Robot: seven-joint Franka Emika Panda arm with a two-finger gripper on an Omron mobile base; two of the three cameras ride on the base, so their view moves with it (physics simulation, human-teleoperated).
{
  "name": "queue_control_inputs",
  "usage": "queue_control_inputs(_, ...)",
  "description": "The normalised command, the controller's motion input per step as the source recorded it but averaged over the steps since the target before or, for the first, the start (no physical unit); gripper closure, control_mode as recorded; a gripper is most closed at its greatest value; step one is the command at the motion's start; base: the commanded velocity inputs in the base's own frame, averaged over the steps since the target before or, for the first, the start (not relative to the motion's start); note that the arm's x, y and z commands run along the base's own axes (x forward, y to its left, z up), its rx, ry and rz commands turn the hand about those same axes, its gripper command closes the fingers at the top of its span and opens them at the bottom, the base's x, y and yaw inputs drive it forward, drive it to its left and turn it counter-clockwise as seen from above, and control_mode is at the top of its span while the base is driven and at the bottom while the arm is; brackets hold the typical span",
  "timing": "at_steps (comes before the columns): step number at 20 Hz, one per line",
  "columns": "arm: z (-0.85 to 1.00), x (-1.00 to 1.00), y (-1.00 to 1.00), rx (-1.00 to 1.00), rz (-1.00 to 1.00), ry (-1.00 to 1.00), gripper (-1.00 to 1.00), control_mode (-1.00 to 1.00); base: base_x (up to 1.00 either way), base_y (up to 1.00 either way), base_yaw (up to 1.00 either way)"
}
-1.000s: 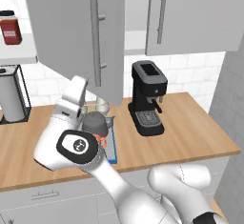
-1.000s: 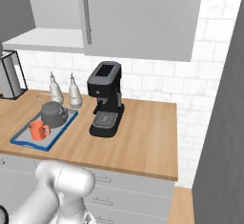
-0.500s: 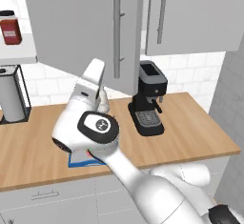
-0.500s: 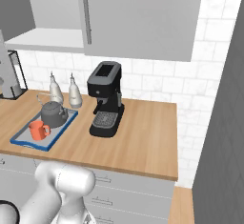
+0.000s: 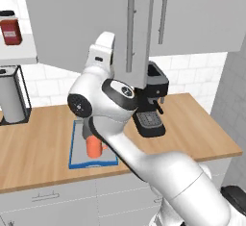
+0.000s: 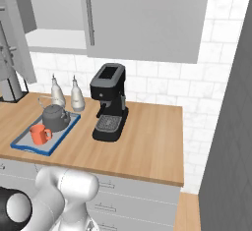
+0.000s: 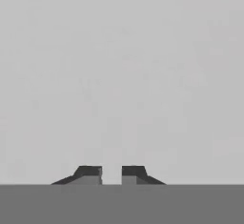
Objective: Pick the kettle from the counter and place it on the tray. Then pick the mug from the cabinet and place it on the tray. Then close the cabinet doors.
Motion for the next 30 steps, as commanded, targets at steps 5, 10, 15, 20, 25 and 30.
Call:
queue_control_inputs(5,0.0,0.6,-0.23,0.01,0.05,0.16,1.0,-1.0,0.0,0.0,0.0)
queue_control_inputs(10,-0.03,0.63,-0.32,0.0,0.01,0.05,1.0,-1.0,0.0,0.0,0.0)
queue_control_inputs(15,0.0,0.56,-0.48,0.01,0.02,0.14,1.0,-1.0,0.0,0.0,0.0)
queue_control_inputs(20,0.0,0.48,-0.46,0.0,0.05,0.08,1.0,-1.0,0.0,0.0,0.0)
queue_control_inputs(25,-0.02,0.45,-0.42,0.0,0.05,0.01,1.0,-1.0,0.0,0.0,0.0)
queue_control_inputs(30,-0.07,0.5,-0.41,0.0,0.05,0.0,1.0,-1.0,0.0,0.0,0.0)
